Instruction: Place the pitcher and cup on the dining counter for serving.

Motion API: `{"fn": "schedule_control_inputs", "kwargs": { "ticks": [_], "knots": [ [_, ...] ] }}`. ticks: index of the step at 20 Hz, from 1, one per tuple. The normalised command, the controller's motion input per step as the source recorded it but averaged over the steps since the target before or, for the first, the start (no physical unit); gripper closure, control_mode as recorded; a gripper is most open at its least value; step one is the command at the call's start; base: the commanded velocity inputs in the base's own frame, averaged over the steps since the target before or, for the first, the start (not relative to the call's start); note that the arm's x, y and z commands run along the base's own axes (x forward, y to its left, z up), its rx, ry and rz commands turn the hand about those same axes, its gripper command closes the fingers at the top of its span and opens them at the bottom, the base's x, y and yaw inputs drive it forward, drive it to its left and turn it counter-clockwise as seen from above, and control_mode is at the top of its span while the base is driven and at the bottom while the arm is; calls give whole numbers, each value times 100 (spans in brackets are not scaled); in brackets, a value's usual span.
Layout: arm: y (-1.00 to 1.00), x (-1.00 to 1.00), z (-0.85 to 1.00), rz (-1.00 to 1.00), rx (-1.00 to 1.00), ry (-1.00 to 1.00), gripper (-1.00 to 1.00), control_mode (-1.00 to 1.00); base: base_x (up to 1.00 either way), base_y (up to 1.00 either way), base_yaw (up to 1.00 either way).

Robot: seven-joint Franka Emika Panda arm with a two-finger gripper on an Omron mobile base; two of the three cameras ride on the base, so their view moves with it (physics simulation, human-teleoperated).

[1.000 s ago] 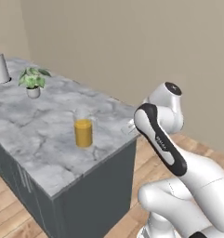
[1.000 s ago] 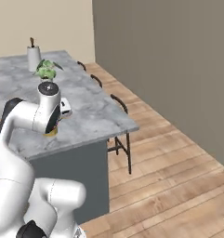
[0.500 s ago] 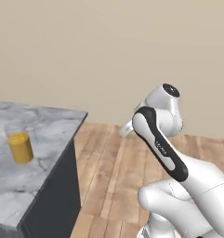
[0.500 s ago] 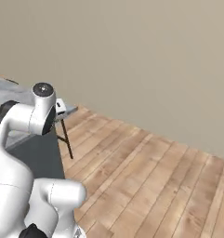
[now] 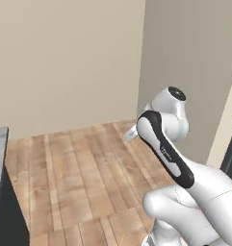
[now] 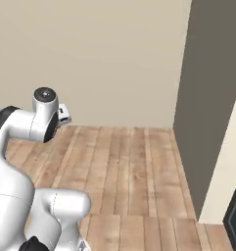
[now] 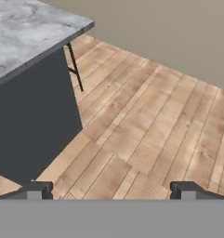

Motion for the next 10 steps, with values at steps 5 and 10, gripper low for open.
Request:
{"fn": "schedule_control_inputs", "kwargs": {
  "ticks": [5, 10],
  "knots": [
    [0, 0, 0, 0, 0, 0, -100, 100, -68, 20, -86],
    [0, 0, 0, 0, 0, 0, -100, 100, -53, 11, -87]
  ]
}}
